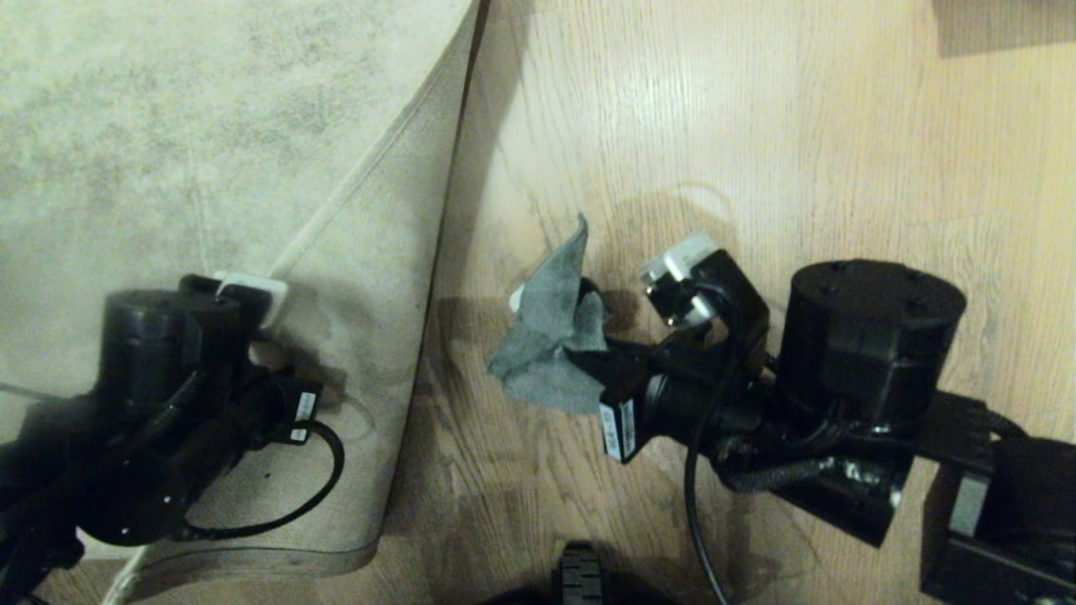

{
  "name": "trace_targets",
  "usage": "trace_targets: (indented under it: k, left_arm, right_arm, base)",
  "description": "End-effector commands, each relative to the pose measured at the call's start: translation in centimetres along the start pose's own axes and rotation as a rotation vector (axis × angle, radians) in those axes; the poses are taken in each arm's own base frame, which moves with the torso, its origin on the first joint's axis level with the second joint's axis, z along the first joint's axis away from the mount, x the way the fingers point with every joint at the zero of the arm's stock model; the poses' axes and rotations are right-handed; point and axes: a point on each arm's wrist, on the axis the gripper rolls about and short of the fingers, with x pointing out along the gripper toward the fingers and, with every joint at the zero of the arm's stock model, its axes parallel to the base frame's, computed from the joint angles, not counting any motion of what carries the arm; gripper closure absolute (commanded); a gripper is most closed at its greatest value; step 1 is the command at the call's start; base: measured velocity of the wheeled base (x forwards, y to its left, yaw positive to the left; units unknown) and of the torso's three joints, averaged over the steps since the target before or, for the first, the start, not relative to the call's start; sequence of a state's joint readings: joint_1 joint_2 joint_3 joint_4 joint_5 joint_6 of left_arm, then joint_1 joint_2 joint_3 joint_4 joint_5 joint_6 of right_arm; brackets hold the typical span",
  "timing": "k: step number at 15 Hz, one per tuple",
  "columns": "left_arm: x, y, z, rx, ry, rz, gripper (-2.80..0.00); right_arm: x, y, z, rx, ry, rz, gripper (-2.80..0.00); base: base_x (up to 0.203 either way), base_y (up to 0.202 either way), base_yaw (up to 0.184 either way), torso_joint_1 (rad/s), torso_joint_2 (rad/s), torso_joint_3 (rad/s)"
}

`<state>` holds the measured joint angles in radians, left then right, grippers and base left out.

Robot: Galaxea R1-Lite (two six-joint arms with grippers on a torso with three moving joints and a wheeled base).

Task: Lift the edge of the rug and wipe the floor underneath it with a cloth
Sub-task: Wipe the floor under the carpet with a rag

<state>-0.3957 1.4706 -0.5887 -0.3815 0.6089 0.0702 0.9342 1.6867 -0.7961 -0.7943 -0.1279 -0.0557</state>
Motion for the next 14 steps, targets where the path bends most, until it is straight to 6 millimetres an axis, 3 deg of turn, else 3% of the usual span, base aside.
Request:
trace_targets:
  k: [1, 9, 12, 14]
  left_arm:
    - [0.0, 0.0, 0.0, -0.003, -0.003, 0.003, 0.00]
    - [0.0, 0.0, 0.0, -0.016, -0.002, 0.005, 0.00]
    - [0.2, 0.1, 0.0, -0.022, 0.005, 0.013, 0.00]
    - [0.1, 0.1, -0.2, -0.033, 0.008, 0.011, 0.00]
  right_arm:
    - [0.4, 2.3, -2.3, -0.020, 0.071, 0.071, 0.00]
    - [8.5, 6.3, -10.8, -0.012, 0.130, 0.123, 0.00]
    - [12.2, 6.5, -12.1, 0.031, 0.062, 0.102, 0.00]
    - [14.1, 5.3, -12.2, 0.049, 0.010, 0.066, 0.00]
  base:
    - [0.000, 0.000, 0.000, 0.000, 0.00, 0.000]
    - [0.000, 0.000, 0.000, 0.000, 0.00, 0.000]
    - [0.000, 0.000, 0.000, 0.000, 0.00, 0.000]
    - [0.000, 0.000, 0.000, 0.000, 0.00, 0.000]
